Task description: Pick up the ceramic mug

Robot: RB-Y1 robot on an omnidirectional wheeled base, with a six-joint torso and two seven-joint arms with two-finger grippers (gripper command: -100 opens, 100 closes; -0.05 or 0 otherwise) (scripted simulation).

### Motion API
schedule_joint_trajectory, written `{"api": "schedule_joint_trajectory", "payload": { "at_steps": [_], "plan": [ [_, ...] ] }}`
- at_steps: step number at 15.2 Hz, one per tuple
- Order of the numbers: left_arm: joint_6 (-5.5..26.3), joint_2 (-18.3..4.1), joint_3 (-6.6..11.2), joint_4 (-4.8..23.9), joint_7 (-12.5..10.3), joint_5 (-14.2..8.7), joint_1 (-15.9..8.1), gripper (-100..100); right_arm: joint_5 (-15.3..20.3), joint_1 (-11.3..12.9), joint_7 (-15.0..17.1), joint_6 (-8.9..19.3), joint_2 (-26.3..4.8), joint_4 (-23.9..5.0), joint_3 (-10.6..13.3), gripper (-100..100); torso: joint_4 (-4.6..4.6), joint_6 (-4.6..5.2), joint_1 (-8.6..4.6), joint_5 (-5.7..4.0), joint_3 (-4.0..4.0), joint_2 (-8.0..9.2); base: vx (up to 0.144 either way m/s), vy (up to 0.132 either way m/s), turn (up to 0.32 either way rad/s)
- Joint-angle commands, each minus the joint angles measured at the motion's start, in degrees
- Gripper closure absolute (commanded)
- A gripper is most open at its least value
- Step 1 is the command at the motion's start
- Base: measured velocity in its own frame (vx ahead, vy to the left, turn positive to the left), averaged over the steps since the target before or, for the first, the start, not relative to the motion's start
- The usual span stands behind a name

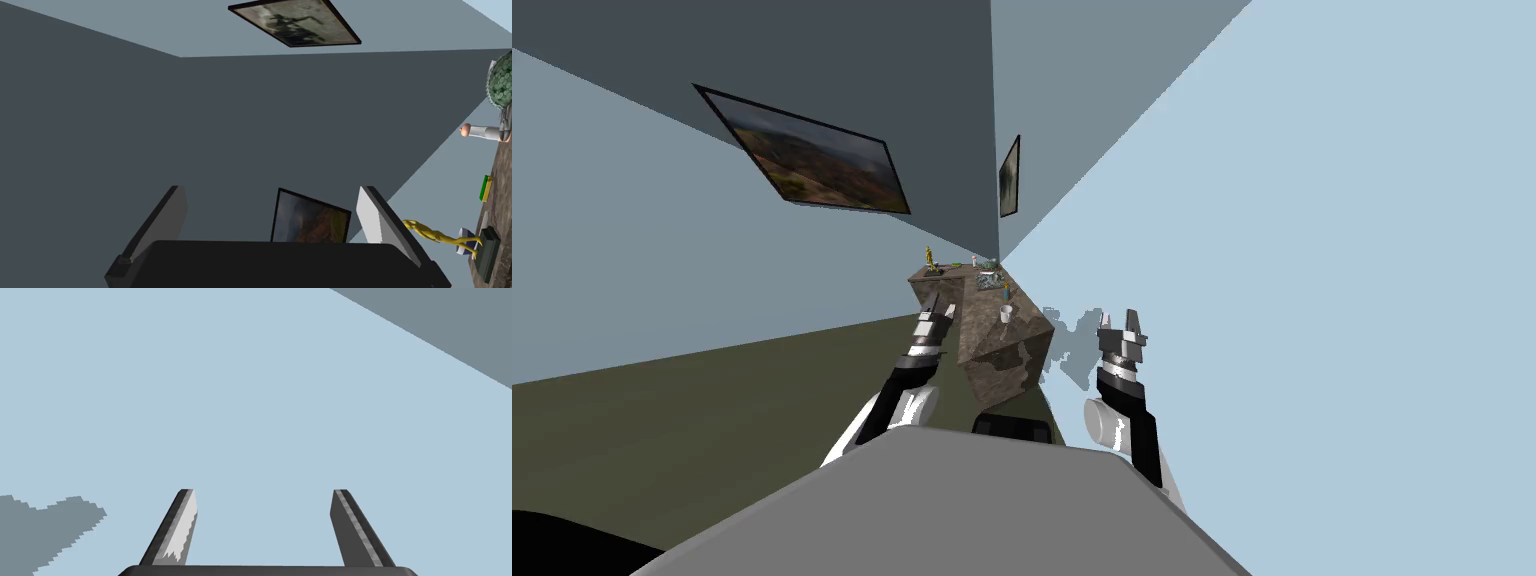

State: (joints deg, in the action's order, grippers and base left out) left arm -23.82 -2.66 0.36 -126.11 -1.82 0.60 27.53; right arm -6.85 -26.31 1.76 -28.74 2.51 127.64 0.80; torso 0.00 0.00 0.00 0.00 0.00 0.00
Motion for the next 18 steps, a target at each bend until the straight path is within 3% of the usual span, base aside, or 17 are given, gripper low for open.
{"api": "schedule_joint_trajectory", "payload": {
  "at_steps": [1, 3, 7, 8, 11, 13, 14, 15, 16, 18],
  "plan": [
    [1.9, -1.3, 0.62, 1.3, -0.4, -0.2, -1.8, -100, 0.0, 0.0, 0.0, 0.0, 0.0, 0.0, 0.0, 0, 0.0, 0.0, 0.0, 0.0, 0.0, 0.0, -0.01, -0.017, -0.087],
    [3.2, -2.0, 1.03, 2.2, -0.6, -0.3, -2.9, -100, 0.0, 0.0, 0.0, 0.0, 0.0, 0.0, 0.0, 0, 0.01, 0.04, -0.09, -0.01, 0.02, 0.05, -0.032, -0.035, -0.142],
    [8.2, -4.6, 2.78, 6.0, -1.7, -0.9, -7.8, -100, 0.0, 0.0, 0.0, 0.0, 0.0, 0.0, 0.0, 0, 0.03, 0.03, -0.14, -0.03, 0.07, 0.13, -0.038, -0.037, -0.122],
    [8.7, -4.6, 2.78, 6.0, -1.7, -0.9, -7.8, -100, 0.0, 0.0, 0.0, 0.0, 0.0, 0.0, 0.0, 0, 0.03, 0.04, -0.14, -0.03, 0.07, 0.12, -0.026, -0.031, -0.111],
    [12.5, -6.6, 4.3, 9.5, -2.7, -1.3, -11.7, -100, 0.0, 0.0, 0.0, 0.0, 0.0, 0.0, 0.0, 0, 0.02, 0.02, -0.14, -0.03, 0.05, 0.1, -0.027, -0.037, -0.133],
    [13.6, -6.6, 4.3, 9.5, -2.7, -1.3, -11.9, -100, 0.0, 0.0, 0.0, 0.0, 0.0, 0.0, 0.0, 0, 0.02, 0.02, -0.14, -0.03, 0.05, 0.09, -0.021, -0.028, -0.079],
    [15.6, -7.6, 5.15, 11.6, -3.3, -1.6, -14.2, -100, 0.0, 0.0, 0.0, 0.0, 0.0, 0.0, 0.0, 0, 0.02, 0.0, -0.11, -0.03, 0.05, 0.08, -0.024, -0.03, -0.131],
    [16.4, -7.6, 5.15, 11.6, -3.3, -1.6, -14.2, -100, 0.0, 0.0, 0.0, 0.0, 0.0, 0.0, 0.0, 0, 0.02, 0.05, -0.11, -0.03, 0.04, 0.08, -0.026, -0.031, -0.146],
    [17.9, -8.7, 6.06, 13.7, -3.9, -1.8, -16.4, -100, 0.0, 0.0, 0.0, 0.0, 0.0, 0.0, 0.0, 0, 0.02, 0.03, -0.12, -0.03, 0.05, 0.09, -0.027, -0.041, -0.162],
    [19.3, -8.7, 6.06, 13.7, -3.9, -1.8, -16.6, -100, 0.0, 0.0, 0.0, 0.0, 0.0, 0.0, 0.0, 0, 0.02, 0.03, -0.14, -0.03, 0.05, 0.09, -0.021, -0.03, -0.088]
  ]
}}
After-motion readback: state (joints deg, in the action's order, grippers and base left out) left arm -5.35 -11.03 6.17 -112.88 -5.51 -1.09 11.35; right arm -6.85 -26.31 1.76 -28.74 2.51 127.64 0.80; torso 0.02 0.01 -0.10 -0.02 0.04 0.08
